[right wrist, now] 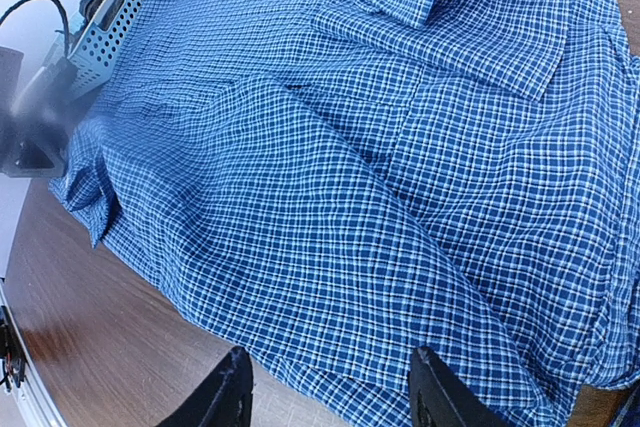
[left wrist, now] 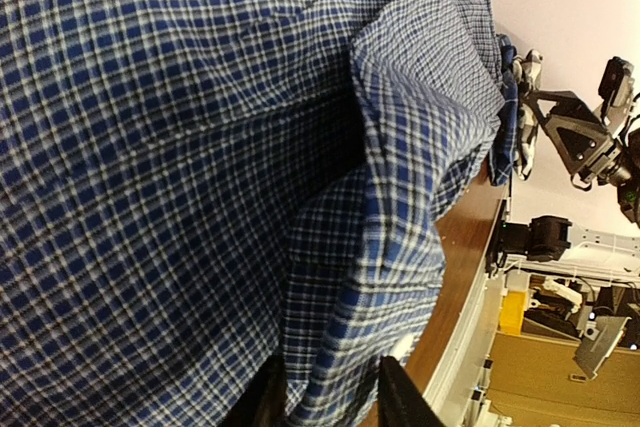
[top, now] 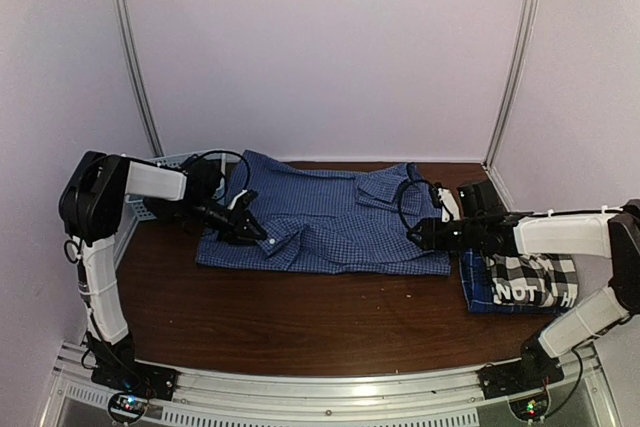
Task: Fold and stack the long sleeve shirts
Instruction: Adjust the sleeve of the 1/3-folded shirt.
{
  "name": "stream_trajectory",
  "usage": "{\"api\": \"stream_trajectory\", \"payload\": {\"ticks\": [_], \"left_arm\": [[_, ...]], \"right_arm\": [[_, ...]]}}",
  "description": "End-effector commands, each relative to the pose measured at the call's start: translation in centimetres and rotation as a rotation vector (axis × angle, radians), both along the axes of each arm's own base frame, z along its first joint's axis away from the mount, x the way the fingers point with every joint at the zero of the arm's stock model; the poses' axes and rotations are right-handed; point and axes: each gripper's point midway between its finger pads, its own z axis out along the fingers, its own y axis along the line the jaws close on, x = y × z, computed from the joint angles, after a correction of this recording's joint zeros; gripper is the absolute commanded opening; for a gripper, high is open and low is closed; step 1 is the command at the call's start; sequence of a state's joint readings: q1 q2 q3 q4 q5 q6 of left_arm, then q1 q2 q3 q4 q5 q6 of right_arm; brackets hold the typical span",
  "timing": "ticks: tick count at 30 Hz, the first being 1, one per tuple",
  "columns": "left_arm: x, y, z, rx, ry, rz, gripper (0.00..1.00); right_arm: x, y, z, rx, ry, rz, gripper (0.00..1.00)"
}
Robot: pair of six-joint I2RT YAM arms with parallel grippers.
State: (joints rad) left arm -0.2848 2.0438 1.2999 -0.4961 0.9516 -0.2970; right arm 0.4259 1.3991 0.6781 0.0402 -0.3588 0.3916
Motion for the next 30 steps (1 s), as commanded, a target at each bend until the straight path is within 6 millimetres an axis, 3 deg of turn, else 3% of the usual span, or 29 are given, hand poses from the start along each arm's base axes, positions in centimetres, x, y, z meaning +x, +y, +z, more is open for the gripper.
{"api": "stream_trajectory", "payload": {"ticks": [1,9,16,19,21,26,30], "left_arm": [[1.6,0.9,-0.4,0.014,-0.052,0.044,0.37],[1.8,0.6,0.0,-0.036,-0.082,0.086,0.39],[1.8,0.4,2.1,-0.123,-0.153,0.134,0.39],[1.9,0.2,3.6,-0.172,-0.202,0.143,0.46],[1.5,0.1,3.9,-0.195,-0.204,0.152,0.59],[1.1,0.0,3.1,-0.202,-0.196,0.158,0.63],[0.6,-0.4,2.6,-0.204,-0.2,0.161,0.56]], "right_arm": [[0.0,0.0,-0.7,-0.01,-0.006,0.0,0.54],[0.0,0.4,-1.6,-0.016,0.015,0.009,0.53],[-0.2,1.1,-2.4,-0.018,0.033,0.02,0.53],[-0.2,1.5,-2.7,-0.018,0.04,0.026,0.53],[-0.2,1.8,-2.9,-0.017,0.045,0.031,0.53],[-0.3,2.5,-3.4,-0.025,0.059,0.044,0.53],[-0.2,2.7,-3.2,-0.03,0.061,0.048,0.52]]}}
